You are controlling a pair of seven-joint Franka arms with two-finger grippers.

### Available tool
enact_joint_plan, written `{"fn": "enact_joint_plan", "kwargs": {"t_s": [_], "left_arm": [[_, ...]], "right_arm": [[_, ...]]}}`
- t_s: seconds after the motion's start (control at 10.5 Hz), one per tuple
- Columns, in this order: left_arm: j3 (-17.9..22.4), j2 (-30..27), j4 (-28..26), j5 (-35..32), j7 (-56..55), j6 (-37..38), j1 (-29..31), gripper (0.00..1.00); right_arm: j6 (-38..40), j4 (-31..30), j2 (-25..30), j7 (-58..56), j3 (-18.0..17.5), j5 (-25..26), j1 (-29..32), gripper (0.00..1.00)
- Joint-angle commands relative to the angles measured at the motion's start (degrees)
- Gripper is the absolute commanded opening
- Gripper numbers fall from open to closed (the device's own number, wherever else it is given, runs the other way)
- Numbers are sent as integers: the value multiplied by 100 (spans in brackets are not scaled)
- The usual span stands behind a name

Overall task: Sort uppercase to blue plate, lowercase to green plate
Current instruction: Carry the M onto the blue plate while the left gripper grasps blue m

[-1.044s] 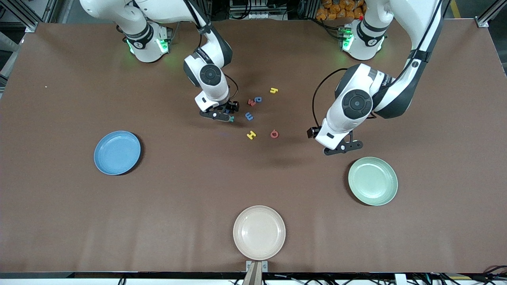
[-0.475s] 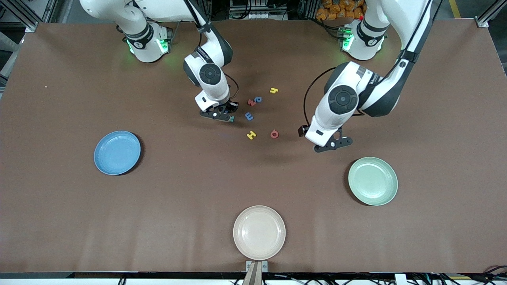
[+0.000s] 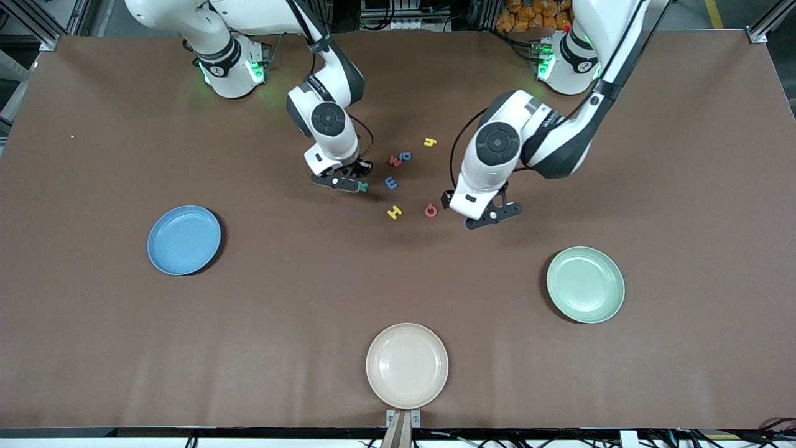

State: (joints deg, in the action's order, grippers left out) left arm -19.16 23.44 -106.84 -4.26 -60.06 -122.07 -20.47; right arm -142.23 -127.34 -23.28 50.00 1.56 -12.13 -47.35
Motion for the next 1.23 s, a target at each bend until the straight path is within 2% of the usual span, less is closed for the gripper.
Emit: {"fn": "enact_joint_plan", "kwargs": {"t_s": [0.0, 0.38, 0.57, 0.76, 0.95, 1.14], "left_arm": [[18, 292, 110, -137, -793, -194, -299, 100], [18, 687, 189, -146, -1883, -554, -870, 95], [27, 1047, 504, -146, -2367, -651, -1160, 92], [79, 1460, 900, -154, -2720, -652, -1494, 89], [123, 1628, 998, -224, -2940, -739, -1662, 87], [141, 1734, 998, -234, -3072, -915, -1767, 85]], "right_arm": [[660, 410, 61, -78, -24, -53, 270, 26], [1898, 1026, 306, -587, -6, 26, 1138, 25], [2260, 1158, 483, -1200, 81, 96, 1858, 25], [2559, 1412, 457, -1754, 134, 507, 2596, 25], [3136, 1763, 492, -2543, 186, 668, 3273, 25], [3185, 1967, 439, -3467, 196, 651, 4125, 26]]}}
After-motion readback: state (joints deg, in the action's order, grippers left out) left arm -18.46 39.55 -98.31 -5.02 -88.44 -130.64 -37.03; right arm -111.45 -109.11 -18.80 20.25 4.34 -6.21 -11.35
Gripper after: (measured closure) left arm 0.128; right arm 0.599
